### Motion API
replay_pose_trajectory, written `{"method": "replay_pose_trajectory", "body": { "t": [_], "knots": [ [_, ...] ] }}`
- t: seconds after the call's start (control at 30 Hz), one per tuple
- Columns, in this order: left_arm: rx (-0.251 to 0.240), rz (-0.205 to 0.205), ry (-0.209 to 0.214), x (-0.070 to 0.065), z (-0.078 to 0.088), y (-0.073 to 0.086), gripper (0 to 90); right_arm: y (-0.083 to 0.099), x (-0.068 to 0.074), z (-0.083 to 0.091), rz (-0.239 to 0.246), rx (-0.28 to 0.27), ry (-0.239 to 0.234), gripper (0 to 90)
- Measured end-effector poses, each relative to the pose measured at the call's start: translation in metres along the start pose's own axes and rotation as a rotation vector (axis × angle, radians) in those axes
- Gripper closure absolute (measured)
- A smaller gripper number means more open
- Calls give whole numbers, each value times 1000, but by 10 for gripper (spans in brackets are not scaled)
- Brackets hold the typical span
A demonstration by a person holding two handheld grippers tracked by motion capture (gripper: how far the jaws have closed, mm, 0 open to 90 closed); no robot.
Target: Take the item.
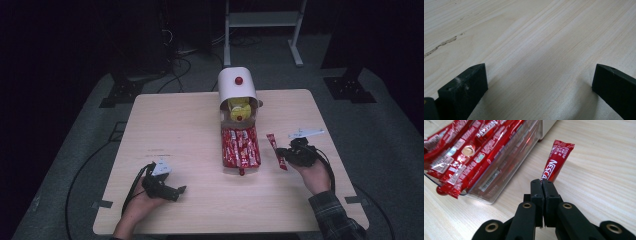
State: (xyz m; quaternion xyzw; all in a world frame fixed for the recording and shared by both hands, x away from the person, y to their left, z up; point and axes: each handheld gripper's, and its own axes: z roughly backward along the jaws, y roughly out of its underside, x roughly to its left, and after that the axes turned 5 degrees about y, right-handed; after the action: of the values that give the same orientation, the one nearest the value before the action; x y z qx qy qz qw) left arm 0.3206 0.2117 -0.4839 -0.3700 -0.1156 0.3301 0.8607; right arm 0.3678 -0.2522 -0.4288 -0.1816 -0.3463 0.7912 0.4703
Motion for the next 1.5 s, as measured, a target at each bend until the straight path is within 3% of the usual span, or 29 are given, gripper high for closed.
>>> {"method": "replay_pose_trajectory", "body": {
  "t": [1.1,1.47,1.5],
  "knots": [
    [0,0,0,0,0,0,0,12,-6,-18,-11,79,34,858],
    [0,0,0,0,0,0,0,13,-8,-16,-23,62,45,459],
    [0,0,0,0,0,0,0,13,-8,-16,-23,62,45,459]
  ]
}}
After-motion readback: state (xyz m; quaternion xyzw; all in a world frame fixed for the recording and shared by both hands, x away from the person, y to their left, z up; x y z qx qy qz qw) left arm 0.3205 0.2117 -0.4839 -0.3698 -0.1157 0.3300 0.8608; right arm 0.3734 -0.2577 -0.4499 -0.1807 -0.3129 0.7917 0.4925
